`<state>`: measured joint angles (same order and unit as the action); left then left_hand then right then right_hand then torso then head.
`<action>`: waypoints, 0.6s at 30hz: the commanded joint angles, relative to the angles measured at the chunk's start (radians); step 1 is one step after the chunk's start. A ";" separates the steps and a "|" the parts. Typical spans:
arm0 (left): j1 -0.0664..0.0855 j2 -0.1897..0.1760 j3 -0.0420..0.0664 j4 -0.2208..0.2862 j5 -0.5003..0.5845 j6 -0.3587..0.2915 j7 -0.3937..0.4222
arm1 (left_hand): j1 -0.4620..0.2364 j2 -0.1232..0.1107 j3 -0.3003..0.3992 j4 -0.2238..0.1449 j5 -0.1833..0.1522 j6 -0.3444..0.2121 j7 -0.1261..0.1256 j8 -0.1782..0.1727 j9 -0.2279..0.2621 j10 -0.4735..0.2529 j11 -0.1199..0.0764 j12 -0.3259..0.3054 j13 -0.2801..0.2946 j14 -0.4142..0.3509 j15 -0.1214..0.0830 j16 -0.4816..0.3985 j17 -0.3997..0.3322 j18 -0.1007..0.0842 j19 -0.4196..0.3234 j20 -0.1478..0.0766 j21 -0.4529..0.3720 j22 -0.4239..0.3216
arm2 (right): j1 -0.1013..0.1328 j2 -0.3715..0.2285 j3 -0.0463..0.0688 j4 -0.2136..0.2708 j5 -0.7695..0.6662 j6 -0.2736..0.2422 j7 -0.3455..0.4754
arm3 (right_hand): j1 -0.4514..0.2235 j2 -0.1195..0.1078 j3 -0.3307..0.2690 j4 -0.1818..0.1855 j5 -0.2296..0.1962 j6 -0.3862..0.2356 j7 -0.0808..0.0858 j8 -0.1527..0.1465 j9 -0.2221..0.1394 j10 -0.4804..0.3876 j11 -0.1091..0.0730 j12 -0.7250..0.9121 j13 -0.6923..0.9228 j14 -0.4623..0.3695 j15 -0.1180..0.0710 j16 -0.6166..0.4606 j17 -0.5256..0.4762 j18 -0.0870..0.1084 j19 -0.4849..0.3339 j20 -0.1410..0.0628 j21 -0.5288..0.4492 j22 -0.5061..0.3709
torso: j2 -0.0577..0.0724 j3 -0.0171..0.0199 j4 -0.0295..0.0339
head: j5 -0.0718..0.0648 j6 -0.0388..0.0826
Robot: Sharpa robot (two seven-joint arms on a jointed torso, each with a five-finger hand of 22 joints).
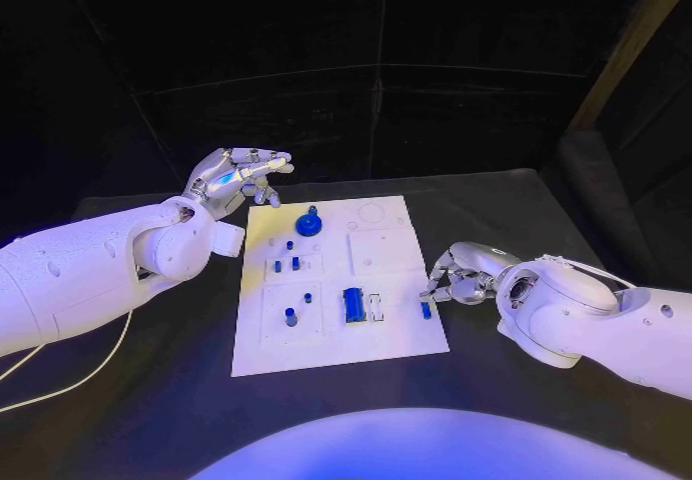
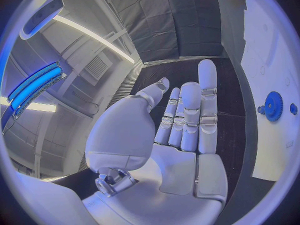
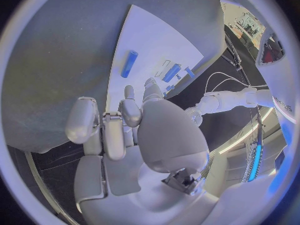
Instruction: Assemble the parts on the task board
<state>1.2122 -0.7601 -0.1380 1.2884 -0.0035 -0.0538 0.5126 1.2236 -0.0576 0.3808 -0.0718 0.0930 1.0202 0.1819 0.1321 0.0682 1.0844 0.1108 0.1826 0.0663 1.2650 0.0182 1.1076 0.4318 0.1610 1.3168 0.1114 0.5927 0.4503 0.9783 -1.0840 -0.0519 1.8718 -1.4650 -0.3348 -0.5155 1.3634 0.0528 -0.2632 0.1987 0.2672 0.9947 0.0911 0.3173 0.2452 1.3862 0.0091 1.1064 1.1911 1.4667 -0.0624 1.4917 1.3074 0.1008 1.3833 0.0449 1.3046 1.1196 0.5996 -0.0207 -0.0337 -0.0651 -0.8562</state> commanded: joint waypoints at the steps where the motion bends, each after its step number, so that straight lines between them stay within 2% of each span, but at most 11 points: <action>1: 0.001 -0.001 0.001 0.003 0.005 0.010 0.006 | 0.001 0.007 -0.004 0.000 0.004 -0.006 0.000 0.004 0.001 -0.007 0.000 0.003 0.001 -0.009 0.000 -0.004 -0.001 0.020 -0.005 0.001 -0.007 -0.001 | 0.000 0.009 0.000 -0.008 -0.049 0.066 -0.025 | -0.006 -0.006 -0.011 0.003 -0.004 0.010 -0.001 -0.006 -0.001 -0.004 0.000 -0.007 -0.003 0.072 0.003 -0.006 0.104 -0.007 -0.003 0.006 0.000 -0.002 | 0.000 0.0003 0.0060 | -0.003 0.003; 8: -0.001 -0.004 0.001 0.003 0.005 0.011 0.005 | -0.004 0.013 -0.007 0.006 0.004 -0.008 0.000 0.005 0.001 -0.009 0.000 0.005 0.001 -0.009 0.001 -0.003 -0.002 0.020 -0.005 0.001 -0.008 -0.002 | -0.005 0.030 0.000 -0.031 -0.072 0.085 -0.057 | -0.023 -0.013 -0.028 0.014 -0.012 0.020 -0.004 -0.007 0.001 -0.006 -0.002 -0.015 -0.007 0.071 0.001 -0.010 0.099 -0.007 -0.005 0.004 -0.003 -0.006 | 0.000 0.0000 0.0029 | 0.000 0.002; 18: -0.002 -0.006 0.001 0.004 0.005 0.013 0.005 | -0.008 0.018 -0.009 0.011 0.004 -0.010 0.000 0.006 0.000 -0.011 0.000 0.007 0.001 -0.010 0.001 -0.002 -0.004 0.020 -0.005 0.002 -0.010 -0.003 | -0.012 0.044 0.000 -0.040 -0.088 0.115 -0.079 | -0.028 -0.014 -0.033 0.018 -0.013 0.027 -0.006 -0.006 0.003 -0.008 -0.003 -0.020 -0.010 0.070 0.000 -0.012 0.097 -0.006 -0.006 0.004 -0.005 -0.008 | 0.001 -0.0002 0.0038 | 0.000 0.000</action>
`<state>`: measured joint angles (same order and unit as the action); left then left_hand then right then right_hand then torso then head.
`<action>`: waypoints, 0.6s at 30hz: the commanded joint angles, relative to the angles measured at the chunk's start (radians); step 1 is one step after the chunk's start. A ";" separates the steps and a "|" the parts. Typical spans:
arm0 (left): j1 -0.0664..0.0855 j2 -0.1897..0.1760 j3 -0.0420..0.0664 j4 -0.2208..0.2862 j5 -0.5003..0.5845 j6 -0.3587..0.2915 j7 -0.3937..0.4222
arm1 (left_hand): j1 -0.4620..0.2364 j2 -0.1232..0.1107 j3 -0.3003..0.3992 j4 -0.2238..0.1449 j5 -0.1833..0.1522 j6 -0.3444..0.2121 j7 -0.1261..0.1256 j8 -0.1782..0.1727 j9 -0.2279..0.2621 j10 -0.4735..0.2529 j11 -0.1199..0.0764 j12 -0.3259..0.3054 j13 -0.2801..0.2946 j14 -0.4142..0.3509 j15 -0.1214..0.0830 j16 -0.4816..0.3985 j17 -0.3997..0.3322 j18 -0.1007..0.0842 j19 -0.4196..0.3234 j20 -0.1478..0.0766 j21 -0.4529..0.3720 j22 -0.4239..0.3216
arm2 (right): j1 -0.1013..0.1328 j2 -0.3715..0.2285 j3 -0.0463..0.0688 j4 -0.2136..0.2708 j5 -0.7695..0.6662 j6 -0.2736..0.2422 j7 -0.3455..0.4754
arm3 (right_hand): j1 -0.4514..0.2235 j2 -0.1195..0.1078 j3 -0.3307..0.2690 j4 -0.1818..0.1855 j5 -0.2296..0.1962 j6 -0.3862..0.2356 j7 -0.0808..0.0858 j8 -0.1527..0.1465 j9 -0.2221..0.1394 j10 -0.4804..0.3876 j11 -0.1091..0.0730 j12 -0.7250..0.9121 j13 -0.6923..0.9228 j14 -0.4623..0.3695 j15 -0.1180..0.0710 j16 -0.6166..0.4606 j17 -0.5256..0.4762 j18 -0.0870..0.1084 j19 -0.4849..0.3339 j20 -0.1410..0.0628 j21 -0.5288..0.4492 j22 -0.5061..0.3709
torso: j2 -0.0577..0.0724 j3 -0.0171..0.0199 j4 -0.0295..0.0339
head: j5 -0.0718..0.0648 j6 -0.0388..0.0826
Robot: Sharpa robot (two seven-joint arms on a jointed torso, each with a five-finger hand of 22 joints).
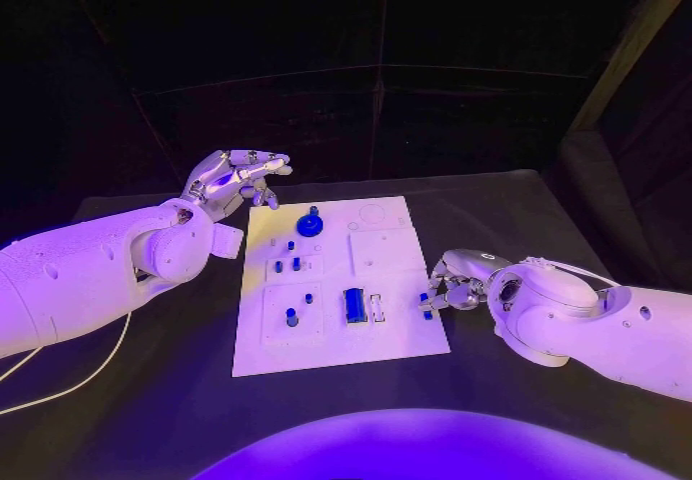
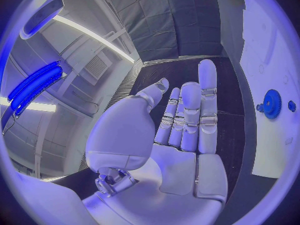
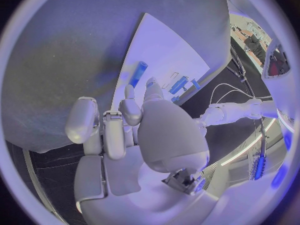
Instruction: Assemble the parts on the task board
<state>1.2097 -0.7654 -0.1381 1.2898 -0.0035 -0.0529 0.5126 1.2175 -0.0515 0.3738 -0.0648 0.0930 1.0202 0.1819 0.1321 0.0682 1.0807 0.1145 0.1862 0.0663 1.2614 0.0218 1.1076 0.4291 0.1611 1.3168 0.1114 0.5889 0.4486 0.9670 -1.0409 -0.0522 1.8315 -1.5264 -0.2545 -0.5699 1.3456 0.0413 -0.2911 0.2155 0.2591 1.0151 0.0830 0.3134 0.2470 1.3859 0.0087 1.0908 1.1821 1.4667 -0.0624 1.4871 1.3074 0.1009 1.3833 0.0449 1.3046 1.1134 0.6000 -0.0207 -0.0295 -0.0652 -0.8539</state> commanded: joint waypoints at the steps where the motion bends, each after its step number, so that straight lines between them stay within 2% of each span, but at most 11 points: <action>1: 0.001 -0.001 0.001 0.002 0.005 0.012 0.005 | -0.002 0.012 -0.002 0.004 0.004 -0.010 0.000 0.006 0.000 -0.007 -0.003 0.003 0.001 -0.007 -0.003 -0.002 -0.001 0.020 -0.005 0.002 -0.006 -0.002 | -0.001 0.002 0.000 0.000 -0.031 0.037 -0.027 | -0.010 -0.002 -0.005 0.002 -0.005 0.008 0.002 -0.001 0.002 -0.007 -0.003 -0.005 -0.001 0.070 0.000 -0.007 0.097 -0.006 -0.006 0.004 -0.005 -0.002 | 0.001 -0.0002 0.0000 | -0.001 -0.003; 10: 0.000 -0.002 0.001 0.002 0.005 0.013 0.005 | -0.002 0.012 -0.002 0.004 0.004 -0.010 0.000 0.006 0.000 -0.007 -0.003 0.003 0.001 -0.007 -0.003 -0.002 -0.001 0.020 -0.005 0.002 -0.006 -0.002 | -0.006 0.019 0.000 -0.007 -0.043 0.058 -0.035 | -0.007 0.001 -0.006 0.003 0.002 0.016 -0.001 0.001 0.005 -0.006 -0.006 -0.005 0.000 0.070 -0.002 -0.007 0.098 -0.006 -0.006 0.002 -0.005 -0.002 | 0.000 -0.0011 0.0006 | -0.001 -0.005; 18: 0.000 -0.002 0.001 0.002 0.005 0.014 0.005 | -0.003 0.013 -0.003 0.005 0.004 -0.010 0.000 0.006 0.000 -0.008 -0.003 0.004 0.001 -0.007 -0.003 -0.002 -0.002 0.020 -0.005 0.002 -0.006 -0.002 | -0.018 0.047 0.000 -0.033 -0.052 0.077 -0.046 | 0.052 0.029 0.017 -0.025 0.040 0.017 -0.004 -0.007 0.008 -0.008 -0.010 -0.012 0.000 0.071 -0.006 -0.009 0.098 -0.006 -0.006 -0.002 -0.007 -0.003 | 0.000 -0.0008 0.0006 | 0.001 -0.008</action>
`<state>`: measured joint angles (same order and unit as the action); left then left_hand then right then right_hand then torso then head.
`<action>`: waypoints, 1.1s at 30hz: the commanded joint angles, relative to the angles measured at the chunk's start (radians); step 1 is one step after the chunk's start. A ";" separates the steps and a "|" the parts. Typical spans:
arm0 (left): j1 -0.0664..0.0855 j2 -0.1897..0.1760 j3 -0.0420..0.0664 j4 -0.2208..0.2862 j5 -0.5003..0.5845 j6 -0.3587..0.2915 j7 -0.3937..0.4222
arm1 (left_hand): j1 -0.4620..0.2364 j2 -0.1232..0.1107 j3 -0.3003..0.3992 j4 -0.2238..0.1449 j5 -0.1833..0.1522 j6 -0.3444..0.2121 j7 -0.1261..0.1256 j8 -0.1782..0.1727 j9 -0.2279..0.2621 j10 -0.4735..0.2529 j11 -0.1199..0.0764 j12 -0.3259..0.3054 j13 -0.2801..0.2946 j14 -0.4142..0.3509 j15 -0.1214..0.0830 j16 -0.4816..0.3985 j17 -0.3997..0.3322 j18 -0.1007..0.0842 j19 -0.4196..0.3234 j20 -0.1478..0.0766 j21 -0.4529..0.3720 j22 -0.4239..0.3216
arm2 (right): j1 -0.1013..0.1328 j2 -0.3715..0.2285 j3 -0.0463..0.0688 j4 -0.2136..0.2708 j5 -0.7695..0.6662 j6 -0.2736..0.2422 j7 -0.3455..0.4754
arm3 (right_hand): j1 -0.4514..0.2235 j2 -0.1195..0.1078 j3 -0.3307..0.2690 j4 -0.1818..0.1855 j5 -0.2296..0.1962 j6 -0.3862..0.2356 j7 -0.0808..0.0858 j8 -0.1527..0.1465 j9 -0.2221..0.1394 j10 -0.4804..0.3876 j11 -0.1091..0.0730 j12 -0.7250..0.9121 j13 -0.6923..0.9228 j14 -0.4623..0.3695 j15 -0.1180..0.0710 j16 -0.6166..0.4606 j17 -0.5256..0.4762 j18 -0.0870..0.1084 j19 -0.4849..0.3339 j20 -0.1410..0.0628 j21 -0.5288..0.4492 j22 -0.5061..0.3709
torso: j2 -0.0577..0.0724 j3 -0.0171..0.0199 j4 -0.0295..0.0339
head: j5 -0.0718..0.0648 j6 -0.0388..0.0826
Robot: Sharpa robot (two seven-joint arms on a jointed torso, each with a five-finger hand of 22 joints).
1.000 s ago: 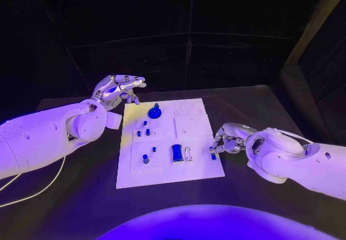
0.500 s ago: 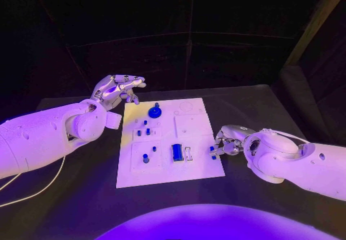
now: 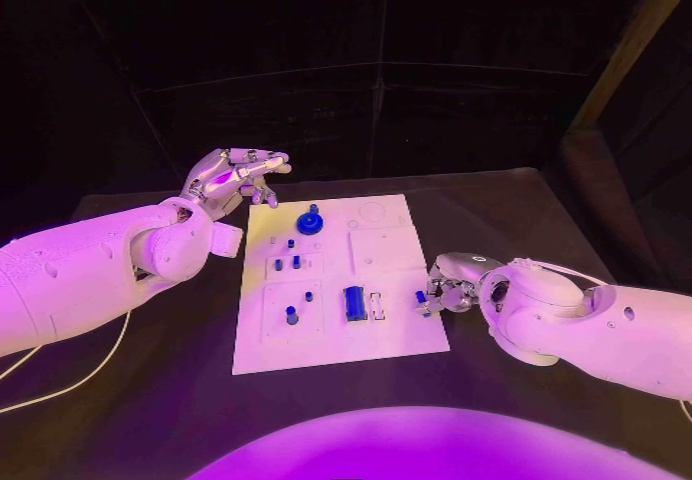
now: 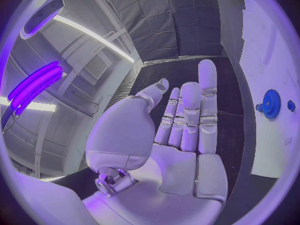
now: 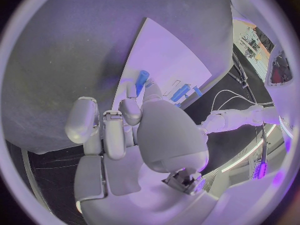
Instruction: Assemble the parts on the task board
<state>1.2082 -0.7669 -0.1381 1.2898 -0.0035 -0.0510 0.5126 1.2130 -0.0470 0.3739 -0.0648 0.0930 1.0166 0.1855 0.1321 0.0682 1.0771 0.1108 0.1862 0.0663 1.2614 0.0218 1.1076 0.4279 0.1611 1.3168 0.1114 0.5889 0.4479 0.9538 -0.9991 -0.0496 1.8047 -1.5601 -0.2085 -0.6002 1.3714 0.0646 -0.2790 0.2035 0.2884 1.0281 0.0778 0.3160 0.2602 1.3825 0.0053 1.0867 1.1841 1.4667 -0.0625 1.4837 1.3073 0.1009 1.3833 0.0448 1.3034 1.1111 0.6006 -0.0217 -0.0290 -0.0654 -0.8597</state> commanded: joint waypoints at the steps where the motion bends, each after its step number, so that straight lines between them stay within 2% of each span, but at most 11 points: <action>1: 0.001 -0.001 0.001 0.002 0.005 0.012 0.005 | 0.002 0.008 -0.003 0.005 0.004 -0.007 -0.003 0.006 0.000 -0.004 0.000 0.004 0.001 -0.007 -0.003 -0.002 -0.001 0.020 -0.005 0.002 -0.006 -0.001 | -0.006 0.009 -0.003 -0.009 -0.023 0.032 -0.018 | 0.040 0.012 0.012 -0.021 0.010 0.004 0.001 -0.011 -0.005 -0.005 -0.007 -0.009 -0.002 0.071 -0.007 -0.006 0.098 -0.006 -0.006 -0.003 -0.006 -0.001 | 0.000 0.0001 -0.0001 | 0.002 -0.002; 6: 0.001 -0.001 0.001 0.002 0.005 0.013 0.005 | 0.002 0.008 -0.003 0.005 0.004 -0.007 -0.003 0.006 0.000 -0.004 0.000 0.004 0.001 -0.007 -0.003 -0.002 -0.001 0.020 -0.005 0.002 -0.006 -0.001 | -0.010 0.022 -0.003 -0.018 -0.036 0.036 -0.029 | 0.078 0.028 0.037 -0.043 -0.012 0.005 0.000 -0.019 -0.005 -0.007 -0.008 -0.014 -0.003 0.071 -0.008 -0.006 0.099 -0.006 -0.006 -0.005 -0.007 -0.001 | 0.000 0.0007 0.0007 | 0.004 -0.003; 10: 0.000 -0.001 0.001 0.001 0.005 0.013 0.005 | 0.002 0.008 -0.003 0.005 0.004 -0.007 -0.003 0.006 0.000 -0.004 0.000 0.004 0.001 -0.007 -0.003 -0.002 -0.001 0.020 -0.005 0.002 -0.006 -0.001 | -0.012 0.031 -0.003 -0.022 -0.045 0.033 -0.034 | 0.109 0.049 0.071 -0.061 -0.056 0.007 0.000 -0.029 -0.006 -0.008 -0.009 -0.020 -0.003 0.071 -0.009 -0.007 0.099 -0.006 -0.006 -0.006 -0.008 -0.003 | -0.001 0.0004 -0.0001 | 0.005 -0.004; 13: 0.000 -0.001 0.001 0.001 0.005 0.014 0.004 | 0.002 0.008 -0.003 0.005 0.004 -0.007 -0.003 0.006 0.000 -0.004 0.000 0.004 0.001 -0.007 -0.003 -0.002 -0.001 0.020 -0.005 0.002 -0.006 -0.001 | -0.012 0.036 -0.003 -0.023 -0.048 0.034 -0.037 | 0.142 0.062 0.107 -0.081 -0.062 0.003 0.000 -0.039 -0.009 -0.012 -0.010 -0.028 -0.006 0.071 -0.011 -0.008 0.098 -0.006 -0.006 -0.008 -0.009 -0.003 | 0.000 0.0010 0.0000 | 0.006 -0.004; 15: 0.000 -0.001 0.001 0.001 0.005 0.014 0.003 | 0.002 0.008 -0.003 0.005 0.004 -0.007 -0.003 0.006 0.000 -0.004 0.000 0.004 0.001 -0.007 -0.003 -0.002 -0.001 0.020 -0.005 0.002 -0.006 -0.001 | -0.012 0.038 -0.003 -0.023 -0.050 0.037 -0.038 | 0.154 0.062 0.127 -0.090 -0.062 0.001 0.002 -0.046 -0.011 -0.016 -0.009 -0.034 -0.009 0.071 -0.010 -0.009 0.098 -0.006 -0.006 -0.008 -0.010 -0.004 | 0.000 0.0005 0.0001 | 0.005 -0.004; 21: -0.001 0.000 0.001 0.001 0.005 0.015 0.002 | 0.002 0.008 -0.003 0.005 0.004 -0.007 -0.003 0.006 0.000 -0.004 0.000 0.004 0.001 -0.007 -0.003 -0.002 -0.001 0.020 -0.005 0.002 -0.006 -0.001 | -0.013 0.045 -0.003 -0.028 -0.051 0.060 -0.047 | 0.141 0.046 0.152 -0.086 -0.051 -0.005 0.009 -0.066 -0.019 -0.026 -0.004 -0.059 -0.024 0.070 -0.005 -0.012 0.095 -0.005 -0.010 -0.004 -0.015 -0.011 | 0.000 0.0001 0.0000 | 0.005 -0.004; 28: -0.001 0.000 0.001 0.002 0.005 0.019 0.000 | 0.002 0.008 -0.003 0.005 0.004 -0.008 -0.003 0.007 0.000 -0.005 0.000 0.004 0.001 -0.007 -0.003 -0.002 -0.002 0.020 -0.005 0.002 -0.007 -0.002 | -0.013 0.060 -0.003 -0.039 -0.050 0.096 -0.051 | 0.104 -0.002 0.200 -0.057 -0.003 -0.006 0.017 -0.104 -0.039 -0.044 0.005 -0.108 -0.057 0.067 0.001 -0.020 0.086 -0.003 -0.018 0.003 -0.026 -0.025 | -0.001 -0.0006 -0.0001 | 0.005 -0.004; 33: -0.001 -0.001 0.001 0.004 0.005 0.021 -0.002 | 0.002 0.008 -0.003 0.005 0.004 -0.008 -0.003 0.007 0.000 -0.005 0.000 0.004 0.001 -0.007 -0.003 -0.002 -0.002 0.020 -0.005 0.002 -0.007 -0.002 | -0.013 0.073 -0.003 -0.049 -0.050 0.107 -0.053 | 0.093 -0.032 0.234 -0.046 0.003 -0.006 0.022 -0.121 -0.049 -0.050 0.007 -0.124 -0.068 0.067 0.004 -0.022 0.086 -0.001 -0.021 0.005 -0.031 -0.030 | -0.001 -0.0010 0.0009 | 0.007 -0.005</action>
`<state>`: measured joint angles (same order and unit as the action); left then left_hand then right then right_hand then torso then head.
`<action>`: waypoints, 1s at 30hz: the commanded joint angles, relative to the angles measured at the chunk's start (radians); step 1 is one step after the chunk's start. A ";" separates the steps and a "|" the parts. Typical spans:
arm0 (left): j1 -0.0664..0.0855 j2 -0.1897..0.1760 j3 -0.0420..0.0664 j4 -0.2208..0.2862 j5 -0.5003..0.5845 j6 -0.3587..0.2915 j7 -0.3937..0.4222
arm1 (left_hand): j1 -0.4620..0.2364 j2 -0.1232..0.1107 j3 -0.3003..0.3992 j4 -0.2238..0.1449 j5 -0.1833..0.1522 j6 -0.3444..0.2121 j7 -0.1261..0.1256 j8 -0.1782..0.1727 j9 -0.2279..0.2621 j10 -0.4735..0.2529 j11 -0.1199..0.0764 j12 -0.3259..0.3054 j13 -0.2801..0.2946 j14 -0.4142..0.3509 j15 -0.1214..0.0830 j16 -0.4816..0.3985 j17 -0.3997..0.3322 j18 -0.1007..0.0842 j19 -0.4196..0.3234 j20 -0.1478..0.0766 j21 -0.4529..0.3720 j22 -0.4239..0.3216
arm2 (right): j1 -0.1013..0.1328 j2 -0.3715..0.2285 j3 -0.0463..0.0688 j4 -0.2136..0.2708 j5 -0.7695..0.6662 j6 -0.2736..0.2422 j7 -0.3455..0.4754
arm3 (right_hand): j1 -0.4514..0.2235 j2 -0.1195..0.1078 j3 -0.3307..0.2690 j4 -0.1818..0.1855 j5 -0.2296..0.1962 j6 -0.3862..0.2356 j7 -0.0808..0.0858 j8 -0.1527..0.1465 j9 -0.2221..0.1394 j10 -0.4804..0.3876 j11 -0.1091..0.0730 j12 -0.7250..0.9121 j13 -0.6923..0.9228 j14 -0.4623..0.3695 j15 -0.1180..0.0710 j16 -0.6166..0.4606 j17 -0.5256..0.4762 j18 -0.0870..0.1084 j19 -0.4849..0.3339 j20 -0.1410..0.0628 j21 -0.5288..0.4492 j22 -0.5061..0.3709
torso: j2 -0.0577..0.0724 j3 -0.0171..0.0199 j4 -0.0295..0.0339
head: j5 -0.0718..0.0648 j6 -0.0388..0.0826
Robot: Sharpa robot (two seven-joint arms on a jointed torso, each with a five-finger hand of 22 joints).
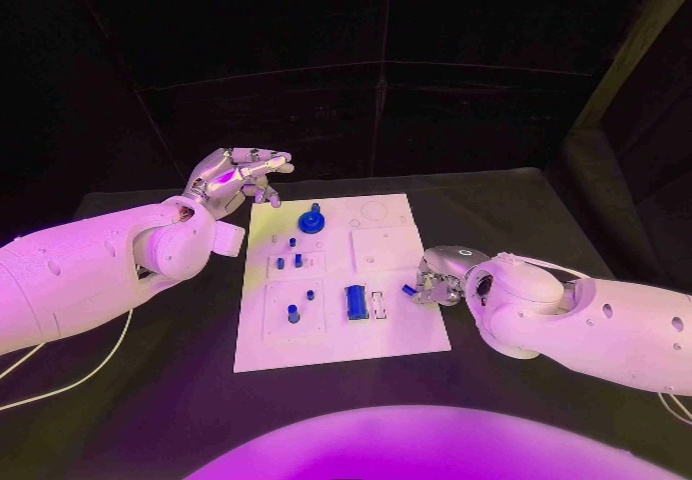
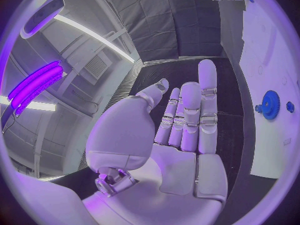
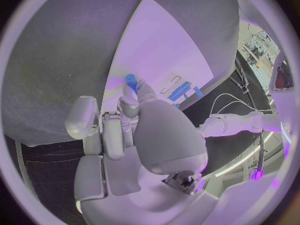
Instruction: Assemble the parts on the task board
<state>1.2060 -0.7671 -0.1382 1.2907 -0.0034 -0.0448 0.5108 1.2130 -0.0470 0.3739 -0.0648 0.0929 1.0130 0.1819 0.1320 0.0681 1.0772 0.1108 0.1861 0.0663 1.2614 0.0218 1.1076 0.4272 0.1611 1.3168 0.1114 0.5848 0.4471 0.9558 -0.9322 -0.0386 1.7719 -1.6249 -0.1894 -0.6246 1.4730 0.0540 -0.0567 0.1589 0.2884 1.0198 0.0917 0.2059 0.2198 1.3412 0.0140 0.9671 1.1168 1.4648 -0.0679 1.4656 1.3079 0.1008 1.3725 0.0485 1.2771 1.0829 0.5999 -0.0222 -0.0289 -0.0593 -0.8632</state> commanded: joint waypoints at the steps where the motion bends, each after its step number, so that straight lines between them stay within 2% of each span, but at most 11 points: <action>1: 0.001 -0.001 0.001 0.003 0.005 0.015 0.000 | 0.002 0.008 -0.003 0.005 0.004 -0.004 0.000 0.007 0.000 -0.005 0.000 0.005 0.001 -0.007 -0.003 -0.002 -0.001 0.020 -0.005 0.002 -0.003 -0.001 | -0.015 0.008 -0.014 -0.017 0.013 0.090 -0.029 | -0.008 -0.028 0.018 -0.001 0.002 0.003 0.008 -0.014 -0.011 -0.010 -0.001 -0.007 -0.002 0.069 0.010 -0.004 0.085 -0.001 -0.011 0.001 -0.005 -0.003 | 0.000 -0.0006 0.0009 | 0.001 -0.001; 9: 0.001 -0.001 0.001 0.004 0.005 0.030 0.002 | 0.003 0.007 -0.005 0.004 0.004 -0.006 0.000 0.007 0.000 -0.007 0.000 0.005 0.001 -0.009 -0.003 -0.002 -0.003 0.020 -0.005 0.002 -0.004 -0.002 | -0.016 0.026 -0.014 -0.028 -0.014 0.117 -0.036 | 0.003 -0.078 0.072 -0.010 -0.013 0.012 0.011 -0.027 -0.020 -0.014 0.001 -0.016 -0.007 0.069 0.011 -0.004 0.087 0.000 -0.013 0.003 -0.008 -0.006 | 0.000 0.0005 -0.0006 | 0.004 -0.003; 15: 0.001 -0.001 0.001 0.004 0.005 0.032 0.002 | 0.003 0.007 -0.005 0.004 0.004 -0.006 0.000 0.007 0.000 -0.007 0.000 0.005 0.001 -0.009 -0.003 -0.002 -0.003 0.020 -0.005 0.002 -0.004 -0.002 | -0.020 0.038 -0.014 -0.034 -0.038 0.138 -0.042 | -0.012 -0.113 0.104 -0.006 -0.062 0.013 0.016 -0.039 -0.028 -0.023 0.006 -0.038 -0.022 0.069 0.015 -0.005 0.089 0.001 -0.018 0.006 -0.014 -0.012 | 0.001 0.0008 -0.0008 | 0.003 -0.004; 17: 0.001 -0.001 0.001 0.004 0.005 0.032 0.002 | 0.003 0.007 -0.005 0.004 0.004 -0.006 0.000 0.007 0.000 -0.007 0.000 0.005 0.001 -0.009 -0.003 -0.002 -0.003 0.020 -0.005 0.002 -0.004 -0.002 | -0.023 0.042 -0.014 -0.035 -0.045 0.142 -0.045 | -0.018 -0.123 0.118 -0.003 -0.079 0.013 0.017 -0.043 -0.030 -0.023 0.007 -0.041 -0.025 0.069 0.016 -0.005 0.090 0.001 -0.018 0.007 -0.015 -0.013 | 0.002 0.0013 -0.0009 | 0.003 -0.004; 21: 0.001 -0.001 0.001 0.003 0.005 0.032 0.001 | 0.003 0.007 -0.005 0.004 0.004 -0.006 0.000 0.007 0.000 -0.007 0.000 0.005 0.001 -0.009 -0.003 -0.002 -0.003 0.020 -0.005 0.002 -0.004 -0.002 | -0.030 0.047 -0.014 -0.035 -0.056 0.143 -0.049 | -0.023 -0.128 0.132 -0.002 -0.088 0.016 0.017 -0.045 -0.032 -0.023 0.006 -0.042 -0.025 0.069 0.017 -0.005 0.092 0.001 -0.019 0.008 -0.016 -0.014 | 0.000 0.0010 -0.0016 | 0.003 -0.006; 24: 0.001 -0.001 0.001 0.003 0.005 0.031 0.001 | 0.003 0.007 -0.005 0.004 0.004 -0.006 0.000 0.007 0.000 -0.007 0.000 0.005 0.001 -0.009 -0.003 -0.002 -0.003 0.020 -0.005 0.002 -0.004 -0.002 | -0.033 0.048 -0.014 -0.033 -0.063 0.128 -0.053 | -0.018 -0.126 0.157 -0.006 -0.077 0.025 0.015 -0.043 -0.032 -0.018 0.004 -0.034 -0.020 0.071 0.015 -0.002 0.097 0.001 -0.016 0.007 -0.013 -0.009 | 0.000 0.0007 -0.0016 | 0.003 -0.007; 30: 0.001 -0.001 0.001 0.003 0.005 0.032 0.001 | 0.003 0.007 -0.005 0.004 0.004 -0.006 0.000 0.007 0.000 -0.007 0.000 0.005 0.001 -0.009 -0.003 -0.002 -0.003 0.020 -0.005 0.002 -0.004 -0.002 | -0.034 0.041 -0.014 -0.018 -0.058 0.064 -0.061 | -0.024 -0.117 0.221 -0.008 -0.002 0.058 0.004 -0.039 -0.031 0.008 -0.005 0.006 0.008 0.076 0.008 0.012 0.119 -0.004 -0.001 0.001 0.005 0.016 | 0.000 0.0020 -0.0013 | 0.003 -0.007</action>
<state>1.2059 -0.7682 -0.1382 1.2920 -0.0034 -0.0252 0.5090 1.2130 -0.0470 0.3739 -0.0648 0.0930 1.0130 0.1819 0.1320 0.0681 1.0773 0.1109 0.1860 0.0663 1.2578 0.0181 1.1076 0.4249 0.1611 1.3168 0.1114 0.5849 0.4465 0.9434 -0.8899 -0.0330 1.7631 -1.7173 -0.1732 -0.6599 1.4457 -0.0700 0.1582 0.1510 0.2785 1.0703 0.0987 0.1621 0.4065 1.3414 0.0078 0.9708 1.1229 1.4689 -0.0567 1.4757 1.3076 0.1009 1.3663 0.0491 1.2777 1.0970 0.6006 -0.0209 -0.0301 -0.0562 -0.8698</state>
